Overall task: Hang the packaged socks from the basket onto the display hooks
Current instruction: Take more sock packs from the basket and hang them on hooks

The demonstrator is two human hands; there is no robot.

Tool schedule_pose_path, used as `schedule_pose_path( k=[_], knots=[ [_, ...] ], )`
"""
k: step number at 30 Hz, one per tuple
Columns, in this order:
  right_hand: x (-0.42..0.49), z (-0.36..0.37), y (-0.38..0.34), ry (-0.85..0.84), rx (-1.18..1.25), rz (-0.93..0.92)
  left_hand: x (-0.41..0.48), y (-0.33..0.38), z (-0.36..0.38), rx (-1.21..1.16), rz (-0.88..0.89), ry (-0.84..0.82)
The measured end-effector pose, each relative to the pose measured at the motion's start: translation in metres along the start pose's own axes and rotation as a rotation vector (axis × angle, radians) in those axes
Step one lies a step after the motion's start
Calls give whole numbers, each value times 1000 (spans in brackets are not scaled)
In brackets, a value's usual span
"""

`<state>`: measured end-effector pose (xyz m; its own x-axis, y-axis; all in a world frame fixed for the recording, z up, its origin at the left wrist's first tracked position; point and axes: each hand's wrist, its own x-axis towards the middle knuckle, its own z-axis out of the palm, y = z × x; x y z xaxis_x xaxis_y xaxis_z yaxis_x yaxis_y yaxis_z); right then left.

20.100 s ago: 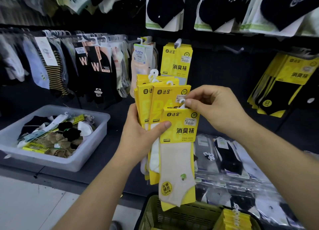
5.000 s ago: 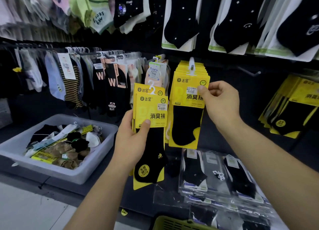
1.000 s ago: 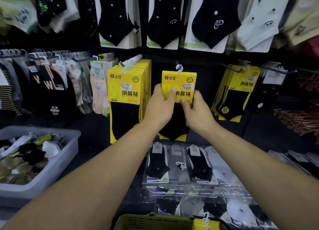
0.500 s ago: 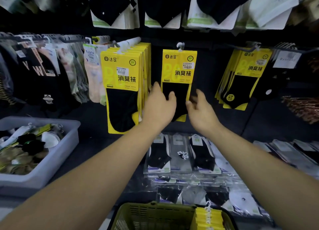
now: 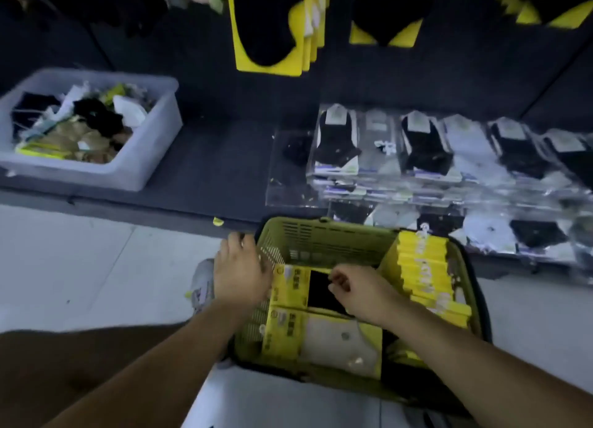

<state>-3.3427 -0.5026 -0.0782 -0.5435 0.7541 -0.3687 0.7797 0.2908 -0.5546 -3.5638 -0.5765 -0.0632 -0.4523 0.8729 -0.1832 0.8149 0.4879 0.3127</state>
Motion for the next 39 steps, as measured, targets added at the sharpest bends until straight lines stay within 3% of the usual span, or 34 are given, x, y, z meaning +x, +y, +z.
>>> schedule_pose_path(
  k=[3,8,13,16,20,23,28,30,33,36,39],
  knots=[
    [-6,48,8,-136,-103,-38,-25,-37,35,-24,-105,-40],
    [-3,90,10,-219,-303,-29,-34,-61,56,-393,-182,-155],
    [0,99,11,-149,-283,-1,-31,-64,57,-466,-190,-160],
    [2,98,9,-118,-148,35,-33,-62,55,-496,-193,-167],
    [12,87,7,-259,-50,79,-32,-64,53,-533,-199,-189],
    [22,66,-1,-188,162,181,-32,-64,49,-578,-209,-206],
    [29,27,-27,-20,594,266,-33,-47,37,-495,-172,108],
    [28,22,-42,-21,816,271,-32,-37,28,-669,-199,82],
    [27,23,-60,-78,997,226,-32,-24,20,-1121,-270,-146],
    [28,32,-65,-32,876,153,-34,-26,16,-1256,-262,-183],
    [31,42,-49,39,561,106,-33,-38,6,-1245,-333,-129]
  ],
)
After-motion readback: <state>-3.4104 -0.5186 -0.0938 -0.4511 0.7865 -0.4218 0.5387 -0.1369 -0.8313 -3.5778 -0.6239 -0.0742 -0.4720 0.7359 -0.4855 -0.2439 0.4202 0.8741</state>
